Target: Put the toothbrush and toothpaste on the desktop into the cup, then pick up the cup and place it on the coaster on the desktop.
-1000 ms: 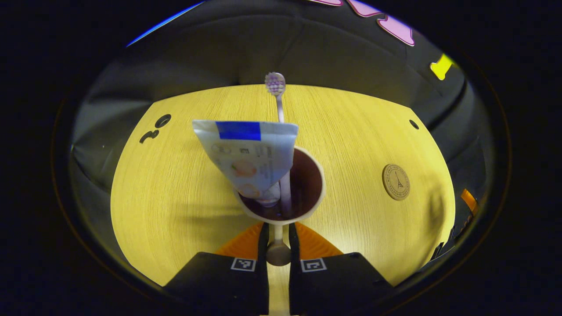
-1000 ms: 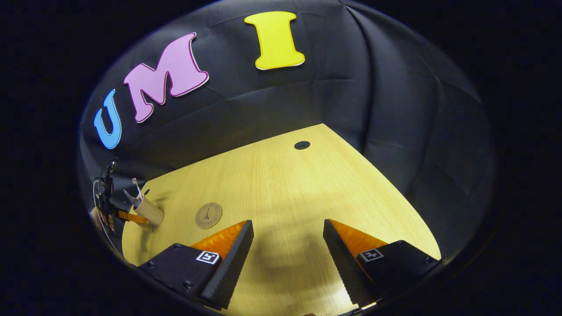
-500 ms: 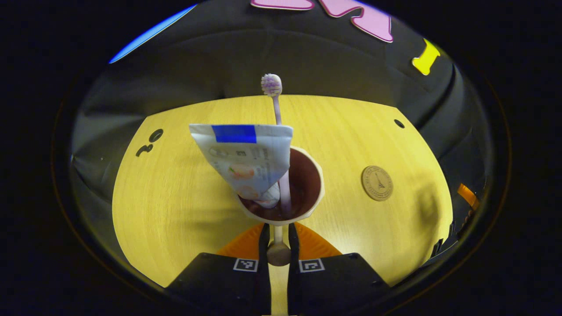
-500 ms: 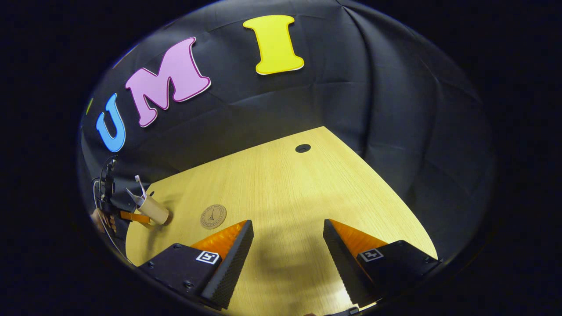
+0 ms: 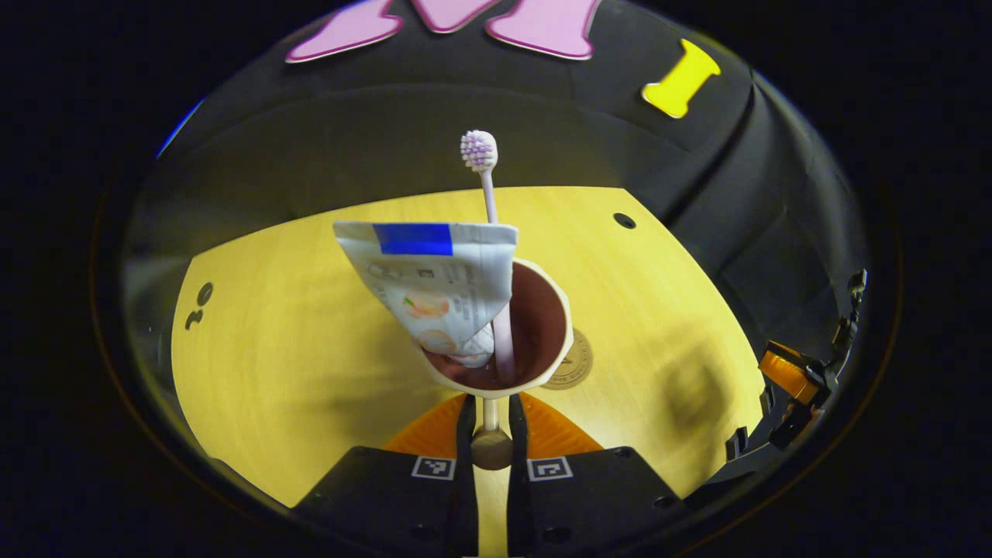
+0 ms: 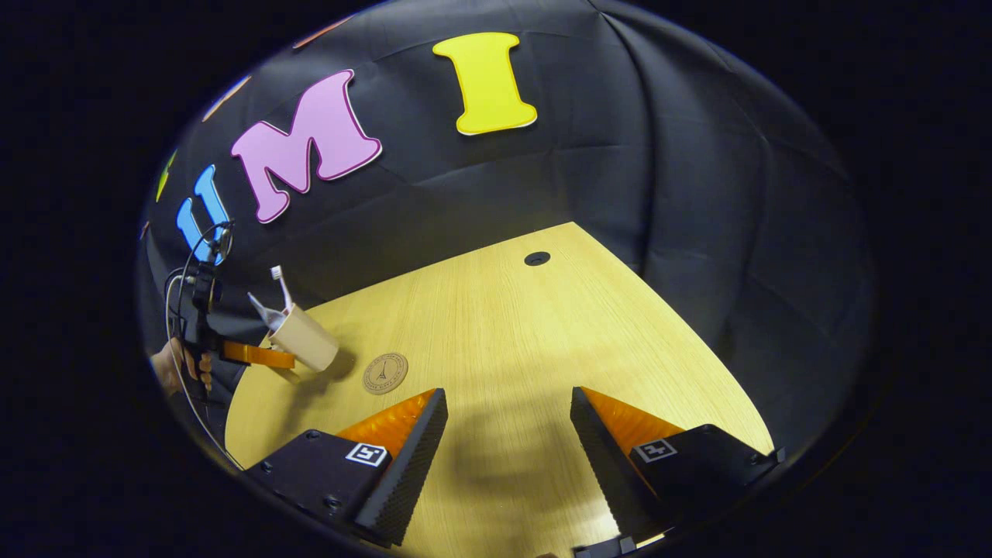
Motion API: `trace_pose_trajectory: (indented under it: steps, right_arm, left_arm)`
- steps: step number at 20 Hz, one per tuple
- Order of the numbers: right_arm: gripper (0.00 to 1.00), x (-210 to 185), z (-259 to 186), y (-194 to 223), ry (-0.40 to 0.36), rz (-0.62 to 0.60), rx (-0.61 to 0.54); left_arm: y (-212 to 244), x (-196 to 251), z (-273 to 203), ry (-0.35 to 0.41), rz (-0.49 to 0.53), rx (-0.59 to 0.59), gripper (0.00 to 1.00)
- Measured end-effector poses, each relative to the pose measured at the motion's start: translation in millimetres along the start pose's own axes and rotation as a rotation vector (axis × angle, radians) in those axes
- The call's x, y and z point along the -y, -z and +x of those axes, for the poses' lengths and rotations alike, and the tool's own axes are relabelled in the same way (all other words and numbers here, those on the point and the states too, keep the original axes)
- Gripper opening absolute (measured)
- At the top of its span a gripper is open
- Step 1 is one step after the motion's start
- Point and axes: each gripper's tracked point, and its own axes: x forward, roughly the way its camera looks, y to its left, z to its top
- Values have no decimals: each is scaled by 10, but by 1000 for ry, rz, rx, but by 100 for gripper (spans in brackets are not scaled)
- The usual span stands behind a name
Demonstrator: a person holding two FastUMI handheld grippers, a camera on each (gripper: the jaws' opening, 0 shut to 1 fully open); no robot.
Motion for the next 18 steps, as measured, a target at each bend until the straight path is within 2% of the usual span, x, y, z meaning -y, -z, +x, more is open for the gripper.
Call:
trace_pose_trajectory:
  steps: [4,6,11,18]
  right_arm:
    - [98,91,-119,19,-4,12,7]
    - [98,153,-156,29,4,11,9]
    - [98,223,-213,76,10,1,2]
    - [98,91,-206,132,-23,-57,-7]
  left_arm:
    - [-49,389,237,43,66,-27,19]
    - [-29,492,350,34,114,-42,19]
    - [65,423,347,10,195,-83,19]
    - [97,415,354,-5,217,-121,19]
